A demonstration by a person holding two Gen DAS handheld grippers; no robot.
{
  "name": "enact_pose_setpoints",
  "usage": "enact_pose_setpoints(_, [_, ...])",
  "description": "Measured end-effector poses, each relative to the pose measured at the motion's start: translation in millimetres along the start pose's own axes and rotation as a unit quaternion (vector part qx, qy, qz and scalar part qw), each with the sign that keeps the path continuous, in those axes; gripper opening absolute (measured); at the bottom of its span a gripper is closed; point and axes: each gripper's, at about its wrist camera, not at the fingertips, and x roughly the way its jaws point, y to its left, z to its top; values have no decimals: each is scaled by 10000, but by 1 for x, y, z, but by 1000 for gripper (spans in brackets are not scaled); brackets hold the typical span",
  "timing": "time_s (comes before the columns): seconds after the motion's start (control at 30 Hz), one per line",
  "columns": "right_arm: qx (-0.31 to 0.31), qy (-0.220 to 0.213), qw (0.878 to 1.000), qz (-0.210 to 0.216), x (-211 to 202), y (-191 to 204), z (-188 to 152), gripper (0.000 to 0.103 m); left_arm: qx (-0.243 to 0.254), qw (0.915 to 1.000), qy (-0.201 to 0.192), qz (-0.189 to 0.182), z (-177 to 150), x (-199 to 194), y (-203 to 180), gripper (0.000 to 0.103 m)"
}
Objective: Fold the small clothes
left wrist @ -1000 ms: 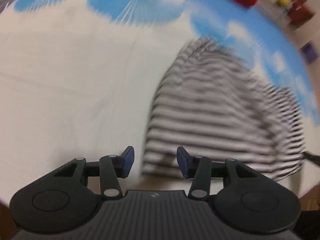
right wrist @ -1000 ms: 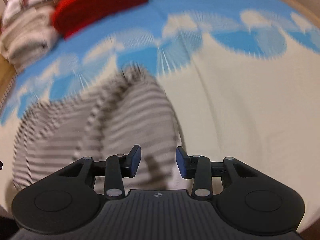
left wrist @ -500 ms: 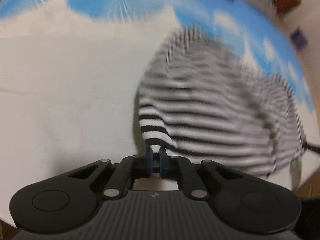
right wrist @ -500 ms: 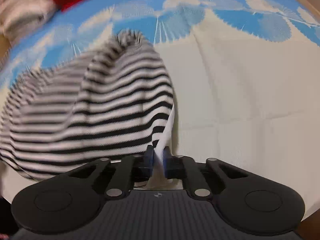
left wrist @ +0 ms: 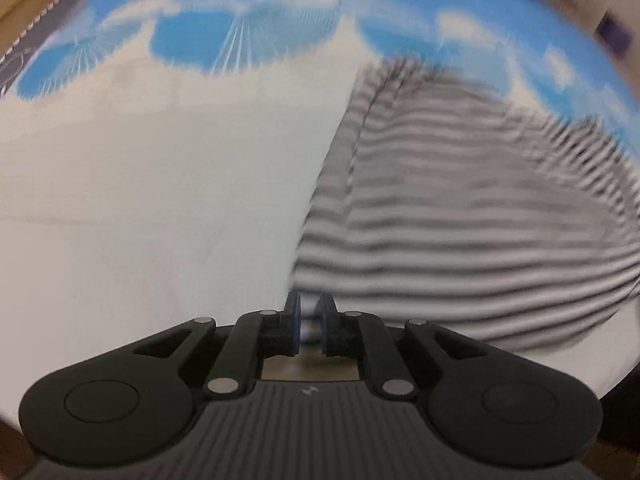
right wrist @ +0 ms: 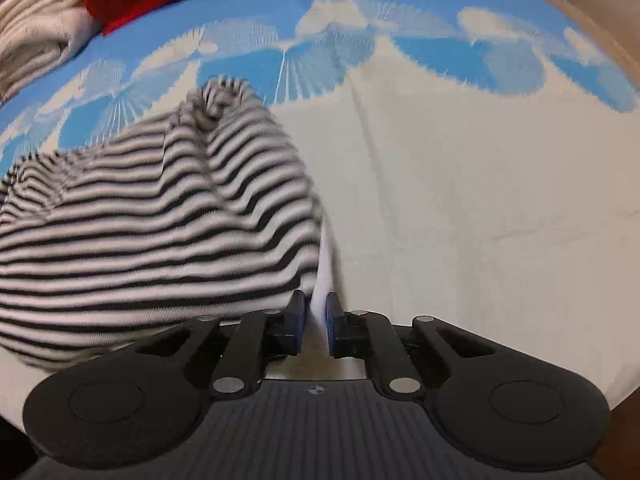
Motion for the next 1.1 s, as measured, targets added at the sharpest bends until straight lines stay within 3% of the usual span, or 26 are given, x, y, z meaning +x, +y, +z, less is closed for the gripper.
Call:
enact_pose_setpoints(0.1, [-58, -170, 9998, 51, -4, 2, 2, 16, 111, 9978, -219, -617, 4, -9, -13, 13])
enact_pose_setpoints(0.17, [-238, 1, 9995, 220, 0, 6, 0, 16, 412, 9956, 11, -842, 0, -2, -28, 28])
enact_pose_setpoints(0.23, [-606, 299, 9977, 99, 12, 15, -3, 16, 787, 9931, 452, -747, -8, 15, -46, 36])
enact_pose_setpoints(0.3, [-921, 692, 9932, -164, 27, 20, -10, 16, 1121, 9898, 792, -383, -16, 28, -57, 43])
enact_pose_setpoints(0.43, [-923, 687, 9930, -249, 27, 20, -6, 16, 833, 9944, 568, -327, -11, 19, -55, 44])
enact_pose_setpoints(0.6, [-651, -189, 9975, -185, -4, 16, 5, 21, 696, 9968, -61, -378, 9, 3, -65, 44])
enact_pose_setpoints(0.73, [-787, -888, 9928, -137, -20, 27, 12, 23, 785, 9950, -357, -500, 20, 9, -84, 44])
enact_pose_setpoints(0.8, [-902, -1123, 9895, 80, -23, 41, 14, 25, 810, 9940, -448, -576, 23, 11, -95, 44])
enact_pose_setpoints(0.97, [-1263, -1197, 9831, 570, -14, 86, 18, 30, 852, 9928, -510, -664, 29, 19, -118, 44])
enact_pose_setpoints(1.1, [-1576, -1059, 9794, 689, 3, 121, 22, 30, 963, 9913, -477, -756, 33, 29, -135, 44])
